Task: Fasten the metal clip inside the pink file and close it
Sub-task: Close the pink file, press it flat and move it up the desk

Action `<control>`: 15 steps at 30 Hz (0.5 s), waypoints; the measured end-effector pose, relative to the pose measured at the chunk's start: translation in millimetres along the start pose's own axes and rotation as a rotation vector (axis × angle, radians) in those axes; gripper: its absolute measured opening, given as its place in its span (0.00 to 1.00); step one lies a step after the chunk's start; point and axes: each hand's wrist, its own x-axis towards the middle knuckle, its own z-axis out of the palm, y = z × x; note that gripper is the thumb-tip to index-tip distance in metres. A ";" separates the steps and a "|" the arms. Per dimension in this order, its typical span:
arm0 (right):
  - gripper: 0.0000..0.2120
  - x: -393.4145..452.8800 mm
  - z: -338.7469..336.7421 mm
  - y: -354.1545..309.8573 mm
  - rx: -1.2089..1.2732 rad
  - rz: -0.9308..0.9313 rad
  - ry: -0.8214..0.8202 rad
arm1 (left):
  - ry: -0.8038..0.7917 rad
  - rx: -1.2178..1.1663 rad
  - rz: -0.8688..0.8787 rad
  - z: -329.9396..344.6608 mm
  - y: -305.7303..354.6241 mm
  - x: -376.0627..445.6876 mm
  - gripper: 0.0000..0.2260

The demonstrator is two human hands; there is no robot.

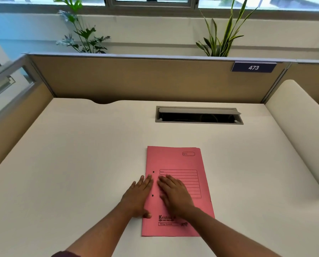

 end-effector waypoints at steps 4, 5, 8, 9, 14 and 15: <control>0.28 18.5 6.1 -9.1 -0.043 0.043 -0.024 | 0.014 0.013 0.027 -1.7 -3.7 3.0 0.62; 0.27 23.2 6.3 -10.9 -0.048 0.064 -0.027 | 0.014 0.014 0.032 -1.4 -5.4 4.2 0.62; 0.27 42.3 2.0 -14.1 -0.042 0.114 -0.035 | 0.006 -0.002 0.060 0.8 -13.1 7.6 0.63; 0.27 48.5 -0.6 -14.1 -0.044 0.120 -0.035 | 0.003 -0.012 0.070 1.5 -14.8 7.9 0.63; 0.29 85.3 -15.6 -10.8 -0.112 0.111 -0.046 | 0.028 -0.043 0.088 4.5 -18.7 7.9 0.63; 0.29 92.7 -18.9 -9.5 -0.121 0.113 -0.056 | 0.033 -0.043 0.087 4.6 -18.5 7.8 0.63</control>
